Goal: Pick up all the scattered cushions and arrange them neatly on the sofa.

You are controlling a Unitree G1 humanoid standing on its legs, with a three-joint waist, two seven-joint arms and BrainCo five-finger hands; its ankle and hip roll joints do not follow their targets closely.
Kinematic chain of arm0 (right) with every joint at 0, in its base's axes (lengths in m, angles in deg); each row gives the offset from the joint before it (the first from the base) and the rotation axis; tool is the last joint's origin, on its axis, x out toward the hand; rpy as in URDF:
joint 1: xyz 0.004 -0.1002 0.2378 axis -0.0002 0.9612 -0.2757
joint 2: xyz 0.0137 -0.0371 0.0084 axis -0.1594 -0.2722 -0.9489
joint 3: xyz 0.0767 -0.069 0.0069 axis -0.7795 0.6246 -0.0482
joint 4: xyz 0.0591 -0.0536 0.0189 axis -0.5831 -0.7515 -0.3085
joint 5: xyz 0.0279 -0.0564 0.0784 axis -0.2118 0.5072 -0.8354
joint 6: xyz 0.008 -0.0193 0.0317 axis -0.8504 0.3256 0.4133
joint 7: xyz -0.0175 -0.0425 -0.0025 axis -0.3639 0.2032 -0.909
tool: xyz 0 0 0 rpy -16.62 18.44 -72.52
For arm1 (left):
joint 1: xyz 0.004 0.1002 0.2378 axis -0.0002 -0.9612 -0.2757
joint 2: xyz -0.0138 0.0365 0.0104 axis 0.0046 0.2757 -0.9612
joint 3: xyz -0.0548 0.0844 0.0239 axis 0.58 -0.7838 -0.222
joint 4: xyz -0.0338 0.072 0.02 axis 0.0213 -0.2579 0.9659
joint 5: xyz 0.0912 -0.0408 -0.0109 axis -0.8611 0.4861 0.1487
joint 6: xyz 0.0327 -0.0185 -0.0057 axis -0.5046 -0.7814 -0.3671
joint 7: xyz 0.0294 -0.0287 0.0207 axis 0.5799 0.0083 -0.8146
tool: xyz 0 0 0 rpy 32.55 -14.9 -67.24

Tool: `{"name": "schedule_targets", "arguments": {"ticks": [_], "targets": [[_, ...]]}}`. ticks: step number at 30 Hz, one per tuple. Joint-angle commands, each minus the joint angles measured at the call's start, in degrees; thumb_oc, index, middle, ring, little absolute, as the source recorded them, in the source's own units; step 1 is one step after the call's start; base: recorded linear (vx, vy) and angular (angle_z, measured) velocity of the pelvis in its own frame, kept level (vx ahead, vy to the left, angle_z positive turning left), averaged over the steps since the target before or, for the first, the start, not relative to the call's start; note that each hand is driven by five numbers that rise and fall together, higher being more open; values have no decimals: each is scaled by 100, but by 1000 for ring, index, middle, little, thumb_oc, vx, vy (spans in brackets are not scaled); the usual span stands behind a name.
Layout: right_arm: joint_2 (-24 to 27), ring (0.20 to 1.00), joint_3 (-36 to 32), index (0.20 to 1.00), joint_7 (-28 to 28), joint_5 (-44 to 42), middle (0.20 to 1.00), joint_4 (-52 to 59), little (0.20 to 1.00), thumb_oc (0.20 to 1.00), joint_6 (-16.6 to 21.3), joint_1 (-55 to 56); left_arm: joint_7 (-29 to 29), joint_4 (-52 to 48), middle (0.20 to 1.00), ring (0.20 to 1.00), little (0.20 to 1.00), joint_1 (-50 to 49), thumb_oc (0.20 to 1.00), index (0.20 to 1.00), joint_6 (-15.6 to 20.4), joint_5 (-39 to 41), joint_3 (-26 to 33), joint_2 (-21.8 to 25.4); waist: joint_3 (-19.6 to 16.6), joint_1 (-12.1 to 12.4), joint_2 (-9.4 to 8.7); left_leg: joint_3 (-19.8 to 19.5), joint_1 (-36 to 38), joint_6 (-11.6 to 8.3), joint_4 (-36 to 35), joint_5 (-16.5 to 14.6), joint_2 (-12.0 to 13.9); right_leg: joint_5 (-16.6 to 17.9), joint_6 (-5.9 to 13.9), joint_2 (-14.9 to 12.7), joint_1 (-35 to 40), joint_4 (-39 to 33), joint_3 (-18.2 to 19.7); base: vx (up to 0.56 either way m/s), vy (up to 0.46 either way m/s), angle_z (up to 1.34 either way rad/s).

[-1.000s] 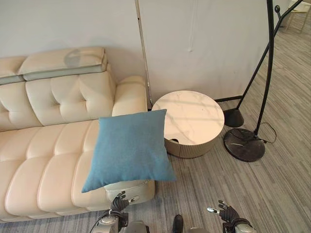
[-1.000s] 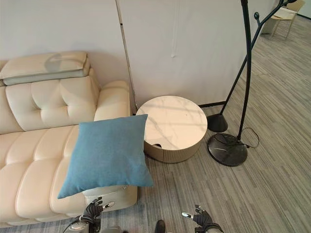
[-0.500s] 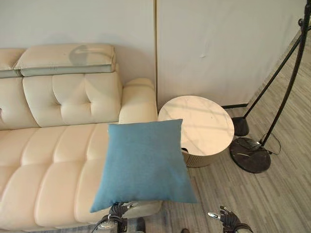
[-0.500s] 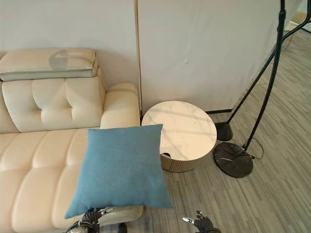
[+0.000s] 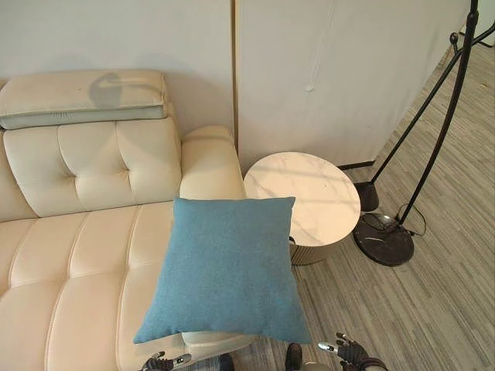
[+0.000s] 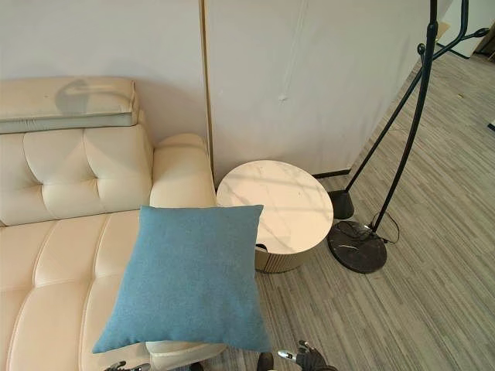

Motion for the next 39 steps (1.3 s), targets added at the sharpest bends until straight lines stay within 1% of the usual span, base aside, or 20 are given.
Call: {"name": "schedule_targets", "arguments": {"ticks": [1, 3, 4, 5, 6, 7, 9, 12, 14, 16, 21, 22, 24, 25, 26, 28, 29, 31, 35, 39], "targets": [[303, 1000, -207, 1000, -3, 25, 1000, 14, 1000, 1000, 65, -213, 94, 357, 1000, 1000, 1000, 204, 1000, 1000, -110, -520, 138, 466, 60, -47, -22, 3, 5, -82, 19, -297, 31, -572, 110, 57, 84, -5, 265, 71, -50, -29], [453, 1000, -305, 1000, -33, 31, 1000, 64, 1000, 1000, 46, -216, 114, 474, 1000, 1000, 1000, 196, 1000, 1000, -169, -707, 262, 729, 23, -79, 7, 36, 40, -111, 19, -305, 55, -622, 108, 72, 118, -5, 282, 76, -54, -18], [566, 1000, -323, 1000, -63, 55, 1000, 151, 1000, 1000, 37, -235, 138, 493, 1000, 1000, 1000, 215, 1000, 1000, -187, -732, 374, 933, 14, -87, 16, 43, 50, -130, 19, -305, 68, -645, 107, 83, 135, -5, 293, 41, -38, -7], [566, 1000, -322, 1000, -63, 55, 1000, 151, 1000, 1000, 36, -235, 138, 493, 1000, 1000, 1000, 215, 1000, 1000, -187, -732, 375, 934, 16, -88, 16, 43, 52, -131, 19, -305, 68, -646, 106, 83, 138, -5, 292, 59, -84, -6], [918, 1000, -354, 1000, -136, 171, 1000, 489, 1000, 1000, -2, -236, 206, 477, 1000, 1000, 1000, 275, 1000, 1000, -197, -750, 647, 1513, 1, -109, 41, 46, 72, -174, 19, -300, 95, -676, 105, 96, 183, -5, 299, 38, -59, -5], [917, 1000, -355, 1000, -136, 171, 1000, 490, 1000, 1000, -3, -236, 206, 477, 1000, 1000, 1000, 275, 1000, 1000, -197, -750, 647, 1514, 3, -110, 41, 45, 74, -174, 19, -300, 95, -677, 105, 96, 185, -5, 298, 49, -74, -2], [1250, 1000, -419, 1000, -175, 203, 1000, 686, 1000, 1000, -14, -340, 250, 431, 1000, 1000, 1000, 315, 1000, 1000, -168, -736, 838, 2006, -22, -115, 77, 64, 95, -206, 19, -301, 109, -691, 117, 97, 215, -5, 293, 15, -17, 0], [1590, 1000, -493, 1000, -168, 216, 1000, 1121, 1000, 1000, 21, -475, 290, 252, 1000, 1000, 1000, 363, 1000, 1000, -118, -455, 1111, 2344, -23, -120, 115, 65, 118, -229, 19, -299, 119, -701, 125, 100, 252, -5, 287, 0, 0, 0], [1659, 1000, -468, 1000, -177, 240, 1000, 1202, 1000, 1000, 35, -526, 293, 189, 1000, 1000, 1000, 385, 1000, 1000, -96, -376, 1155, 2382, -26, -121, 129, 63, 126, -230, 19, -303, 119, -703, 129, 100, 263, -5, 292, 0, 0, 0], [1845, 1000, -342, 1000, -185, 321, 1000, 1367, 1000, 1000, 26, -819, 321, -95, 1000, 1000, 1000, 587, 1000, 1000, -6, 153, 1248, 2502, -49, -97, 162, 47, 146, -240, 19, -305, 125, -727, 128, 93, 311, -5, 267, 0, 0, 0], [1774, 1000, -4, 1000, -189, 391, 1000, 1458, 1000, 1000, -42, -1227, 214, -552, 1000, 1000, 1000, 921, 1000, 1000, 93, 897, 1054, 2302, -52, -52, 196, -4, 161, -237, 19, -297, 117, -748, 117, 77, 366, -5, 215, 0, 6, 2], [1618, 1000, 179, 1000, -161, 412, 1000, 1438, 1000, 1000, -76, -1453, 125, -663, 1000, 1000, 1000, 1126, 1000, 1000, 114, 1037, 847, 2109, -44, -32, 201, -22, 151, -233, 19, -295, 109, -749, 114, 68, 365, -5, 192, 8, 30, 6], [1266, 1000, 529, 1000, -89, 506, 1000, 1173, 1000, 1000, -140, -1849, 45, -812, 1000, 1000, 1000, 1449, 1000, 1000, 138, 916, 279, 1648, -10, 6, 208, -47, 116, -219, 19, -290, 92, -725, 112, 42, 350, -5, 175, 14, 38, 4], [1208, 1000, 587, 1000, -57, 533, 1000, 1118, 1000, 1000, -152, -1926, 37, -826, 1000, 1000, 1000, 1494, 1000, 1000, 126, 930, 185, 1550, -3, 14, 210, -54, 105, -215, 19, -286, 89, -721, 111, 39, 343, -5, 173, 13, 40, 8], [1006, 1000, 686, 1000, 0, 498, 1000, 977, 1000, 1000, -172, -2113, -14, -853, 1000, 1000, 1000, 1615, 1000, 1000, 122, 937, -19, 1310, 33, 34, 213, -73, 74, -209, 19, -278, 80, -714, 111, 29, 321, -5, 170, 7, 32, 11], [708, 1000, 825, 1000, 78, 442, 1000, 755, 1000, 1000, -183, -2320, -55, -872, 1000, 1000, 1000, 1783, 1000, 1000, 129, 929, -293, 1011, 90, 64, 216, -120, -4, -196, 19, -258, 62, -694, 107, 10, 271, -5, 153, 4, 32, 18], [708, 1000, 825, 1000, 78, 442, 1000, 754, 1000, 1000, -182, -2322, -55, -872, 1000, 1000, 1000, 1784, 1000, 1000, 129, 929, -293, 1011, 90, 64, 215, -121, -5, -196, 19, -258, 62, -694, 107, 10, 270, -5, 153, 2, 26, 16], [549, 1000, 879, 1000, 125, 393, 1000, 676, 1000, 1000, -180, -2441, -64, -853, 1000, 1000, 1000, 1880, 1000, 1000, 123, 986, -399, 856, 124, 75, 233, -145, -70, -191, 19, -241, 51, -673, 107, -1, 213, -5, 147, -5, 28, 8], [129, 1000, 1070, 1000, 276, 168, 1000, 738, 1000, 1000, -143, -2758, -195, -912, 1000, 1000, 1000, 2182, 1000, 1000, 170, 1268, -585, 579, 290, 86, 259, -171, -294, -183, 19, -164, 37, -597, 102, -17, -6, -5, 169, -55, 33, 0], [-213, 1000, 1332, 1000, 333, 3, 1000, 835, 1000, 1000, -125, -2905, -270, -1331, 1000, 1000, 1000, 2312, 1000, 1000, 247, 1460, -910, 319, 444, 111, 264, -225, -453, -180, 19, -106, 26, -541, 88, -23, -142, -5, 167, -56, 20, 3]]}}
